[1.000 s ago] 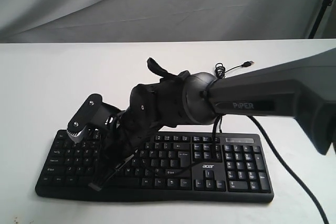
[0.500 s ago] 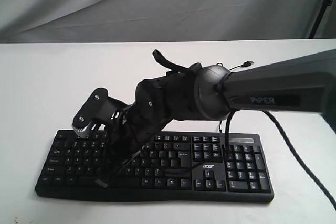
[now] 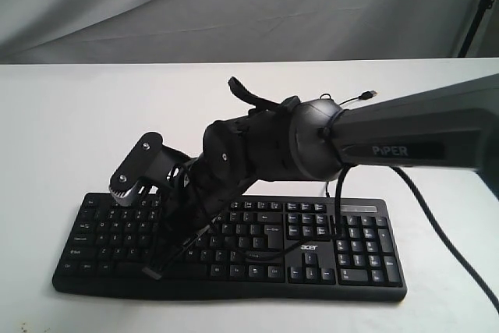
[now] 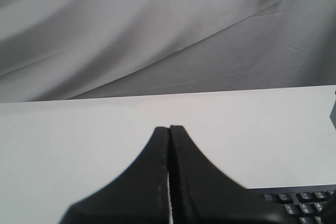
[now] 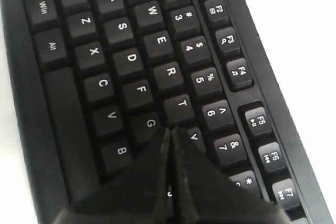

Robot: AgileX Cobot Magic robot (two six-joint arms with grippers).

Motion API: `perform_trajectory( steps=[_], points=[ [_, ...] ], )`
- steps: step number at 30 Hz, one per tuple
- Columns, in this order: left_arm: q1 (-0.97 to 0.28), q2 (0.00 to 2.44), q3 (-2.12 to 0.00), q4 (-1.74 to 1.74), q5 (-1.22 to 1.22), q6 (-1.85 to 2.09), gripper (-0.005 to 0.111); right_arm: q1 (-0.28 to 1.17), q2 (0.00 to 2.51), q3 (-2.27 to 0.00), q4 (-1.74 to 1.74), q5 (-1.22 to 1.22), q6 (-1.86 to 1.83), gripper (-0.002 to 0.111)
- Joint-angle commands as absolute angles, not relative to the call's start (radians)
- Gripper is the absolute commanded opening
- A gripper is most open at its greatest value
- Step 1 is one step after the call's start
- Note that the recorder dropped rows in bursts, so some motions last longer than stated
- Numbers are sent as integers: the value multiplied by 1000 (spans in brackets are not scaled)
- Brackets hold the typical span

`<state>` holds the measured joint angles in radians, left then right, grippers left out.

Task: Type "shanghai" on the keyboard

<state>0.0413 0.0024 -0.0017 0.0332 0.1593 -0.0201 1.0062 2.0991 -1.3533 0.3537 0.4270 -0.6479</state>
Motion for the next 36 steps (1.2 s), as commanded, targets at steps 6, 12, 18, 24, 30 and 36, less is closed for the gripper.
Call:
perform_trajectory(
  steps=[6,12,18,24,30,36],
  points=[
    [35,0,0,31,154,-23,0,998,2104,-1346,361,422,-650,0],
    [35,0,0,31,154,-23,0,998,2121,-1346,373,422,-650,0],
    [35,0,0,31,154,-23,0,998,2118,-1346,373,420,-654,0],
    [35,0,0,31,154,-23,0,1009,2102,-1463,330,490,-654,0],
    [35,0,0,31,154,-23,0,1046,2210,-1660,313,582,-649,0],
    [35,0,0,31,154,-23,0,1080,2345,-1859,317,700,-653,0]
  ],
)
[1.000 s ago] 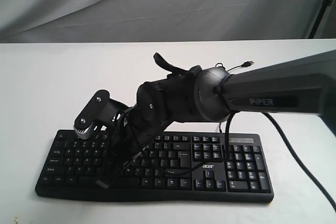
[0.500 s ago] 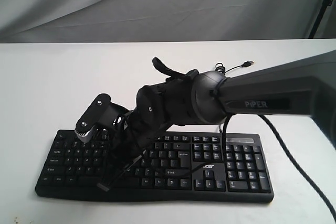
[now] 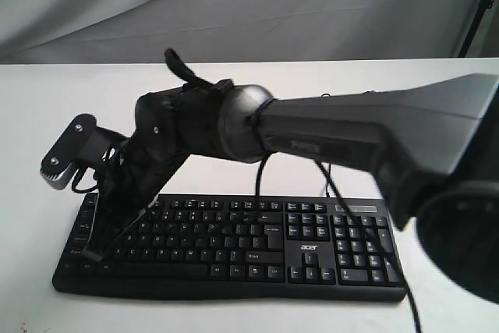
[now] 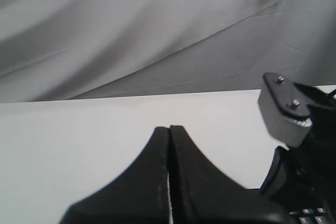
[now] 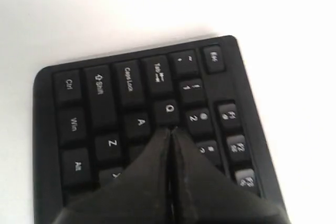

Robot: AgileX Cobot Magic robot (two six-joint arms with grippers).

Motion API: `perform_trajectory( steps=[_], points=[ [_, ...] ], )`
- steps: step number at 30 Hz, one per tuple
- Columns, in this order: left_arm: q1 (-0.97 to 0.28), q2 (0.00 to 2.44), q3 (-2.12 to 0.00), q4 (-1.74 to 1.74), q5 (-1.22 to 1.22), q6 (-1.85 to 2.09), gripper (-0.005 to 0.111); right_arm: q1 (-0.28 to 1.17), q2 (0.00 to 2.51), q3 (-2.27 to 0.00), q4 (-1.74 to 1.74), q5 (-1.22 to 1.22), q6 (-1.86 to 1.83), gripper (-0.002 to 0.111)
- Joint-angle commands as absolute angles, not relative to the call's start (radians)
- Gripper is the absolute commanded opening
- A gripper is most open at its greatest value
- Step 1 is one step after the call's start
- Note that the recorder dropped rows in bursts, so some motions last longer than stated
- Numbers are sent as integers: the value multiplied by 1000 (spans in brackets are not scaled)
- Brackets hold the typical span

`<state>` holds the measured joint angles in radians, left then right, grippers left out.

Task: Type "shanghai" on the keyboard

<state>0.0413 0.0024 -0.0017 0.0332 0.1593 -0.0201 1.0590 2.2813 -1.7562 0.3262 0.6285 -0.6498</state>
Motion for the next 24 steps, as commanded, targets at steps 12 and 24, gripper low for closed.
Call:
perform_trajectory(
  steps=[12,24],
  points=[
    [35,0,0,31,154,-23,0,1095,2389,-1932,313,722,-668,0],
    [35,0,0,31,154,-23,0,1095,2400,-1932,316,723,-668,0]
  ],
)
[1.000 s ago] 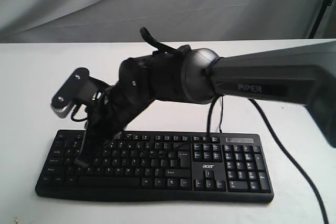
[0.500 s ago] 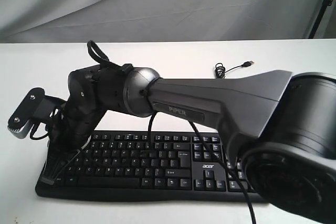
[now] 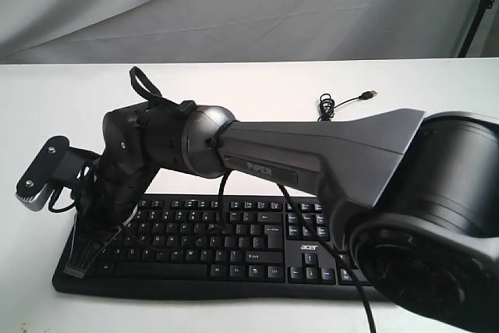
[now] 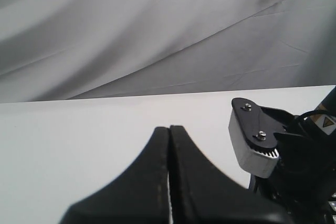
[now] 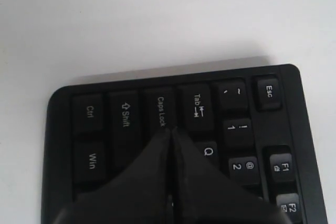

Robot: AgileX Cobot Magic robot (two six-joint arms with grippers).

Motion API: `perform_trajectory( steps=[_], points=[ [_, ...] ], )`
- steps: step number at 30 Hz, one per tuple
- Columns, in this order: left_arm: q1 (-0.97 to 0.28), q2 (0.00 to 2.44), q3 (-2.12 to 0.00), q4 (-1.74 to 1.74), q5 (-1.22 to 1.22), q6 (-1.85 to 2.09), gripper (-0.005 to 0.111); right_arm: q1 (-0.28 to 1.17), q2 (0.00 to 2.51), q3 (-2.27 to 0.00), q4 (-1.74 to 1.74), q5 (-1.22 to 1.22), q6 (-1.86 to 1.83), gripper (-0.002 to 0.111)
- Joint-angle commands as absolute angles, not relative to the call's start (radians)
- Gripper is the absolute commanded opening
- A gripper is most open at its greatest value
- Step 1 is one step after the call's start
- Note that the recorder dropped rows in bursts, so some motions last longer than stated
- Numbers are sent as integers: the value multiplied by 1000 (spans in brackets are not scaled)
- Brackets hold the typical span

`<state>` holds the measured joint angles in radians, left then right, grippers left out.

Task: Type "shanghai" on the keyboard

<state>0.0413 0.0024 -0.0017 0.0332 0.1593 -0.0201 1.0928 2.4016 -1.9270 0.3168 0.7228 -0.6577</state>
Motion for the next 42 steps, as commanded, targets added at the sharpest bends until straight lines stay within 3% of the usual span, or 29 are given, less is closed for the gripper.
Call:
perform_trajectory(
  steps=[1,20,24,31,42],
  points=[
    [35,0,0,31,154,-23,0,1095,2400,-1932,316,723,-668,0],
    [35,0,0,31,154,-23,0,1086,2309,-1924,208,764,-623,0],
    [35,0,0,31,154,-23,0,1054,2209,-1792,175,739,-594,0],
    [35,0,0,31,154,-23,0,956,2038,-1344,317,467,-620,0],
    [35,0,0,31,154,-23,0,937,2073,-1326,388,439,-677,0]
  ],
)
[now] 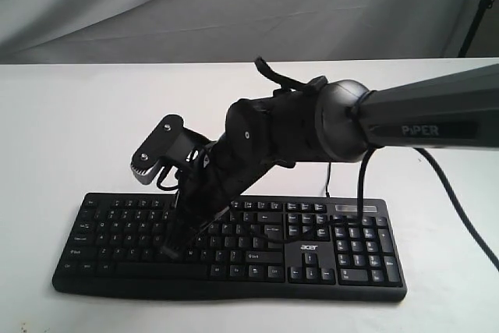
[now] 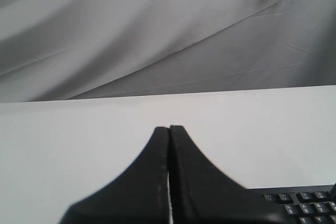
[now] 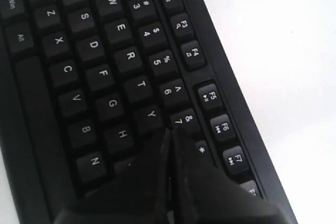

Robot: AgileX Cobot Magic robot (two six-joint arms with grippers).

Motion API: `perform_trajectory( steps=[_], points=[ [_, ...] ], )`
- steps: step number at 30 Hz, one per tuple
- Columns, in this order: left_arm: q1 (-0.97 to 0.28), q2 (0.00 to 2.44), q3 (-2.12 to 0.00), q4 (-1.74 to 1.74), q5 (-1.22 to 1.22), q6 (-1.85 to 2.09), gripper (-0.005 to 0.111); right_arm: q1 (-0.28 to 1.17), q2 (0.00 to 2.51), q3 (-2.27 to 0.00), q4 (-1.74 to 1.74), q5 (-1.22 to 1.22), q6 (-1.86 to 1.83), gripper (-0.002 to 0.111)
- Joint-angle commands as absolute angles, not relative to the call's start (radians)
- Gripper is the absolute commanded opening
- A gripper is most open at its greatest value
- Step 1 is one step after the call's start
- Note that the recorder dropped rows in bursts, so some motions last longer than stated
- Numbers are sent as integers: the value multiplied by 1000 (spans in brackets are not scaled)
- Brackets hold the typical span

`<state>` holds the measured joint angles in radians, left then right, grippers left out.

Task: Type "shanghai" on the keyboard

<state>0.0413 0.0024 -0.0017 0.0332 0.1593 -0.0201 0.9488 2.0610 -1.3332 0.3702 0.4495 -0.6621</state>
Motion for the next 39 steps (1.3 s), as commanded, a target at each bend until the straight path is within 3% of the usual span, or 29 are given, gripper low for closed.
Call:
perform_trajectory(
  steps=[1,39],
  points=[
    [35,0,0,31,154,-23,0,935,2072,-1326,392,437,-677,0],
    [35,0,0,31,154,-23,0,918,2100,-1323,400,487,-679,0]
  ],
)
